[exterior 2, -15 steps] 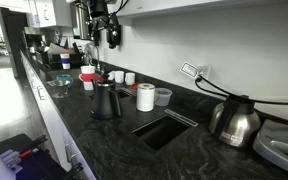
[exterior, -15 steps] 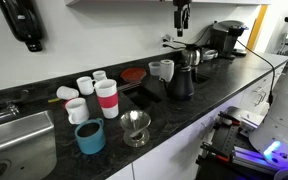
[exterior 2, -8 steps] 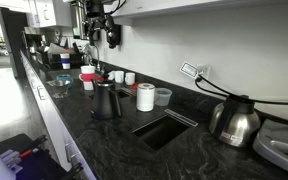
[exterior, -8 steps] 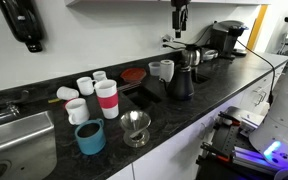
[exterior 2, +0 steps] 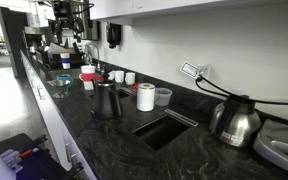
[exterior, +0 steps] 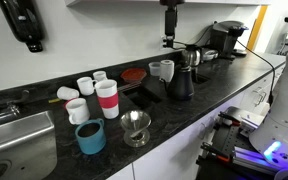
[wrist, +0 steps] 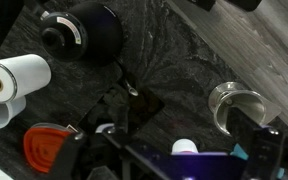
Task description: Move the Green cup to the right
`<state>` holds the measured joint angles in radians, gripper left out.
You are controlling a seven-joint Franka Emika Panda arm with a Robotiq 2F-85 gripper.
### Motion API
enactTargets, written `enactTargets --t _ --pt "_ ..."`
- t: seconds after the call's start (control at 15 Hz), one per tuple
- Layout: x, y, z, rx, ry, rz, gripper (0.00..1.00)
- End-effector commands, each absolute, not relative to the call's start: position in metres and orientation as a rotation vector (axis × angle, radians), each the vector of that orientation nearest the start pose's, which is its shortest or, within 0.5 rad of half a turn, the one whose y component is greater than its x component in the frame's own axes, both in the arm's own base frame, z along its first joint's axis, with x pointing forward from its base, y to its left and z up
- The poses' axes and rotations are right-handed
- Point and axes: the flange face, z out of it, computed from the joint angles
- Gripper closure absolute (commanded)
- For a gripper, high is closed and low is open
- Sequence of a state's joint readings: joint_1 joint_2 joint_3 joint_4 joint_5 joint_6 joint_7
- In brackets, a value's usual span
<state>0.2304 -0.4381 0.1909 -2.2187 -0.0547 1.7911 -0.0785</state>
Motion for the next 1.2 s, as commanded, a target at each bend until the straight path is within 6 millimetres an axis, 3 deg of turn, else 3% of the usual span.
enactTargets --t 0.0,0.4,0.6,0.8,1.13 --pt "0.384 0.181 0.545 -3.175 -0.805 -0.043 0.0" --pt "0.386 0.18 0.545 -3.161 -0.795 -0.05 0.0" --pt "0.384 0.216 0.543 -3.091 -0.915 -0.083 0.0" --pt "0.386 0.264 0.534 -3.012 -1.055 -0.114 0.0" --pt "0.413 0.312 0.518 -2.936 -1.073 -0.148 0.0"
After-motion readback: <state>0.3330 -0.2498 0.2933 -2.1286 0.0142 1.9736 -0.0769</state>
